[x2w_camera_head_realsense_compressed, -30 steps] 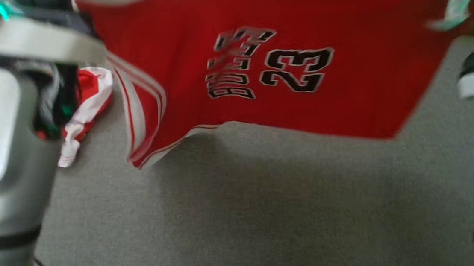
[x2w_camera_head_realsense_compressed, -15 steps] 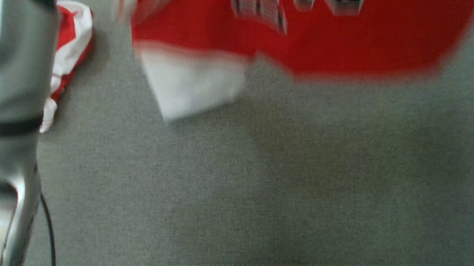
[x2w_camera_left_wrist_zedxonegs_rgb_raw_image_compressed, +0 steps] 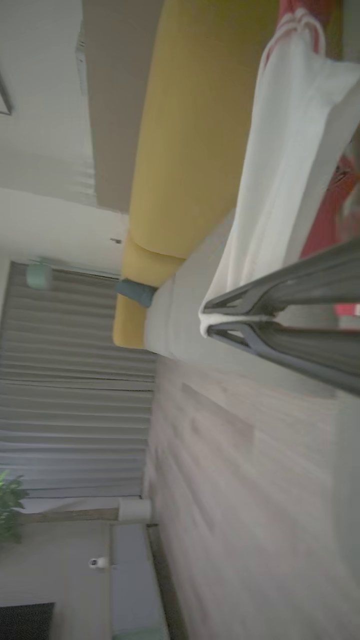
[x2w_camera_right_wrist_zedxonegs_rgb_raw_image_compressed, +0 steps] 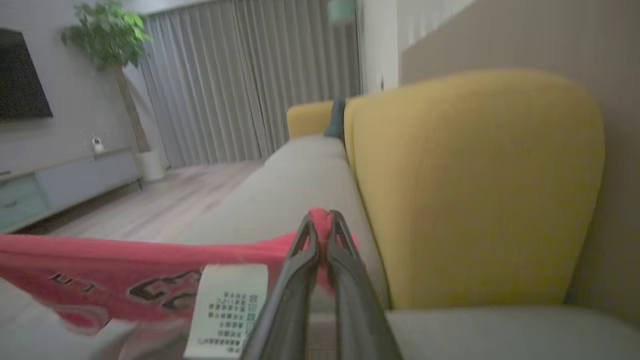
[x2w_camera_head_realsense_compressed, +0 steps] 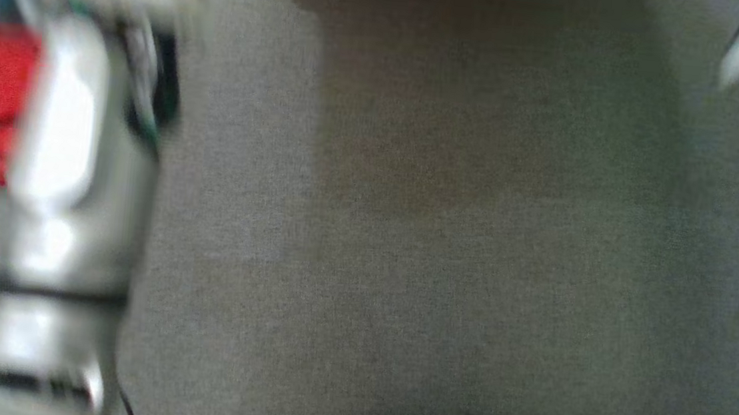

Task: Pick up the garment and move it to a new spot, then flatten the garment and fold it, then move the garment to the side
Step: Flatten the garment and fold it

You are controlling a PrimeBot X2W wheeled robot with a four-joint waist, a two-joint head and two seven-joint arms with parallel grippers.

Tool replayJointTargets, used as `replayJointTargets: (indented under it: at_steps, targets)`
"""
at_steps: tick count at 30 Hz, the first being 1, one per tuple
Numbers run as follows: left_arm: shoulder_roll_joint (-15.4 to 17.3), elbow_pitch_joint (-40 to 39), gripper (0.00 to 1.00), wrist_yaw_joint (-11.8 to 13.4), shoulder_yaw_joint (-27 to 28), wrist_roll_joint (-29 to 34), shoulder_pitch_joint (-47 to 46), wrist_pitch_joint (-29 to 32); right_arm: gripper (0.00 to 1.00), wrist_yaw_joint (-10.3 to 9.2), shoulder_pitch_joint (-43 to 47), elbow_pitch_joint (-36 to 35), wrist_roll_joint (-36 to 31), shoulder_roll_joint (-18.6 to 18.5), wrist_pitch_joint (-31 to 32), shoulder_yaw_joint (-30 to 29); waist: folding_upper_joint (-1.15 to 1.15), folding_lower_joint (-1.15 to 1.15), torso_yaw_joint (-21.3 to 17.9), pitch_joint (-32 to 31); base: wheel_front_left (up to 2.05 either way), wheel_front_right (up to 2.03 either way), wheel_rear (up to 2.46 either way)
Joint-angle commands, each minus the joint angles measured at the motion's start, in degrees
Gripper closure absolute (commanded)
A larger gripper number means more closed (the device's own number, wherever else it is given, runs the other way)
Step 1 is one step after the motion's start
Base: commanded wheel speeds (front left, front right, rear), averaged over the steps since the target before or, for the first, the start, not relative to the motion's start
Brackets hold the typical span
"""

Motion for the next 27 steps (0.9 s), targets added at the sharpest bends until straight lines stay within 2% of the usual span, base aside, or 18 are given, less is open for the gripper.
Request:
replayJointTargets:
  at_steps: [1,6,7,16,22,27]
  targets:
    - [1.53,-2.67,1.00,0.39,2.88,-0.57,3.14,-0.66,1.00,0.37,3.53,-0.87,1.69,-0.69,-0.48,1.30,0.00,0.00,0.22,-1.51,0.00,0.00,0.00]
    - [-1.05,-4.17,1.00,-0.47,4.31,-2.46,21.51,-0.68,1.00,0.37,16.45,-1.17,7.24,-1.36,-0.29,7.08,0.00,0.00,0.37,-5.28,0.00,0.00,0.00]
    - [-1.05,-4.17,1.00,-0.47,4.31,-2.46,21.51,-0.68,1.00,0.37,16.45,-1.17,7.24,-1.36,-0.29,7.08,0.00,0.00,0.37,-5.28,0.00,0.00,0.00]
    - [-1.86,-5.05,1.00,-1.72,3.10,-6.84,41.88,-0.69,1.00,0.37,33.04,-3.01,14.93,-1.05,2.57,12.29,0.00,0.00,1.02,-15.48,0.00,0.00,0.00]
    - [-1.87,-6.85,1.00,-0.39,0.76,-8.20,49.52,-0.69,1.00,0.37,39.37,-4.51,17.11,-1.30,4.07,12.23,0.00,0.00,1.76,-17.96,0.00,0.00,0.00]
    - [-1.88,-10.55,1.00,0.32,1.74,-7.10,51.09,-0.70,1.00,0.37,41.41,-7.27,17.39,-2.31,4.76,10.89,0.00,0.00,2.19,-17.22,0.00,0.00,0.00]
